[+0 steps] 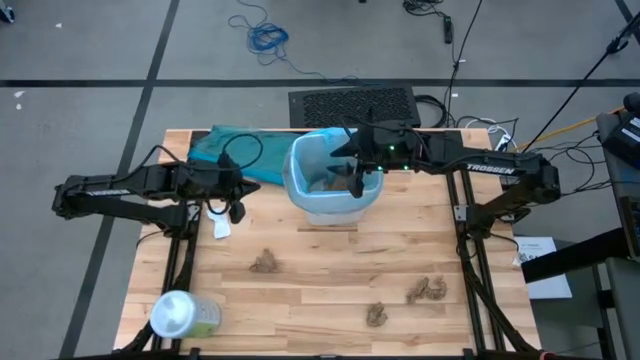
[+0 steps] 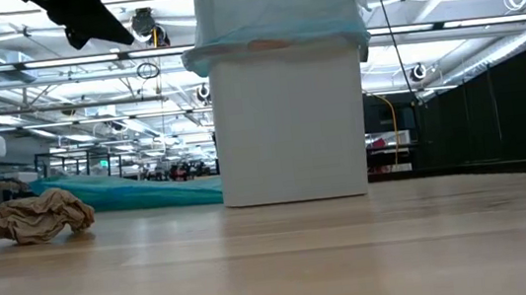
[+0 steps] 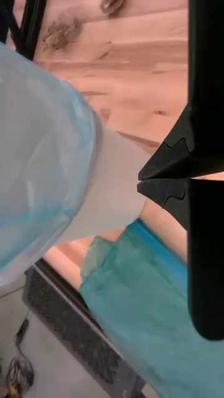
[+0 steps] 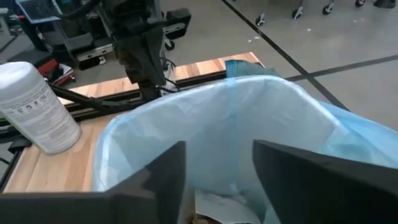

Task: Place trash/remove bag and relplace
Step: Put the brown napkin into the trash bin

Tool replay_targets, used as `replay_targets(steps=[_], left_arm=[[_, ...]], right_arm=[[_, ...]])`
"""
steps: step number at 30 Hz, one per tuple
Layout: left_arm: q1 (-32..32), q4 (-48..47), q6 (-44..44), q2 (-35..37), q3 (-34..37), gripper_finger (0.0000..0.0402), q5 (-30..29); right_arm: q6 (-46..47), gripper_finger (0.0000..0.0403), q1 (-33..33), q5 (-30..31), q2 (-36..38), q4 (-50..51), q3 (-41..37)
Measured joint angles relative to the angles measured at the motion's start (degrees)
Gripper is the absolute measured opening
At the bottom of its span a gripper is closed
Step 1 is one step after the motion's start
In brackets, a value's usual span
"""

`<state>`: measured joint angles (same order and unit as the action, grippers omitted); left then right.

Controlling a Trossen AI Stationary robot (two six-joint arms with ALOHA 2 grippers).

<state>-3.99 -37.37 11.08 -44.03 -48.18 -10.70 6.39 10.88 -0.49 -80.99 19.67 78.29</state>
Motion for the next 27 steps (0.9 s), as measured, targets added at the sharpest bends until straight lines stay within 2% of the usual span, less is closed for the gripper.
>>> replay_targets(steps=[4,6,8,11,17,19,23,27], left_arm=[[0.04,-5.07,-2.44,0.02,0.00,0.0008,6.01],[0.00,-9.00,-1.39,0.00,0.00,0.0011,7.00],[0.00,-12.30,0.96,-0.57,0.00,0.0012,7.17],[0.00,-17.08,4.83,-1.85,0.00,0.0013,7.25],[0.02,-20.30,6.68,-6.91,0.00,0.0013,7.22],[0.04,-20.08,7.59,-9.00,0.00,0.0013,7.21],[0.13,-20.07,7.70,-12.42,0.00,0.0012,7.09],[0.15,-19.98,8.22,-13.24,0.00,0.0003,1.88]], right_arm=[[3.20,0.0220,-0.66,-6.30,0.00,1.21,3.36],[4.14,0.0225,-1.84,-9.93,0.09,2.10,6.14],[2.62,0.0224,-3.68,-10.38,0.09,4.42,9.17],[-1.08,0.0218,-6.79,-7.81,0.09,9.41,14.21],[-3.59,0.0205,-14.20,5.19,0.17,24.13,22.24],[-0.11,0.0201,-16.47,8.07,0.19,29.28,23.26],[10.33,0.0192,-20.77,8.05,-0.03,39.97,23.42],[22.12,0.0182,-25.80,8.23,-1.70,48.88,23.40]])
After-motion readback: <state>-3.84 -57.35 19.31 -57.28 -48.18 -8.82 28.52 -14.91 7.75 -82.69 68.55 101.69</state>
